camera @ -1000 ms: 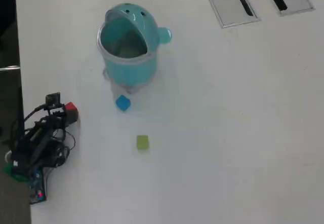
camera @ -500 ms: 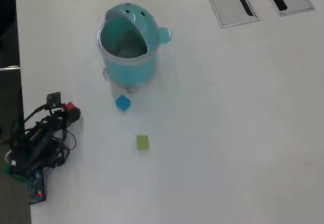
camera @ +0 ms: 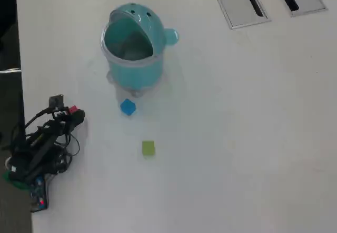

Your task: Grasp RGB lego blocks and put them in the bin one by one.

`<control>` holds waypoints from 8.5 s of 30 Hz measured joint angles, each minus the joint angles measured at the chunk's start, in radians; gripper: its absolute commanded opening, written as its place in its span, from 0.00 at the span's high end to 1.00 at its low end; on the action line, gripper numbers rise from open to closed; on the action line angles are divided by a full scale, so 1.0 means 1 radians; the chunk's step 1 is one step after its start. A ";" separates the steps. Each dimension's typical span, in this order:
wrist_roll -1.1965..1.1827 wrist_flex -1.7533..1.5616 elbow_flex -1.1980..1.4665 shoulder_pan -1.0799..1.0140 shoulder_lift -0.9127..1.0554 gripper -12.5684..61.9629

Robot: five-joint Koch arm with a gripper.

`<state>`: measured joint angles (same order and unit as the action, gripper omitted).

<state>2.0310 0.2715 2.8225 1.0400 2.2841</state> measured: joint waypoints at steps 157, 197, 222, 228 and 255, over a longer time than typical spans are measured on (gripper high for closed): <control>-0.407 -0.178 -0.503 -1.011 -0.284 0.39; -0.328 -0.224 -0.690 -1.269 -0.887 0.42; -0.545 -0.310 -0.695 -1.098 -0.721 0.63; -0.584 -0.273 -0.695 -0.996 -0.597 0.63; -0.532 -0.043 -1.338 -0.268 -0.623 0.77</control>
<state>1.4987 0.2286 1.4849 0.7716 1.6613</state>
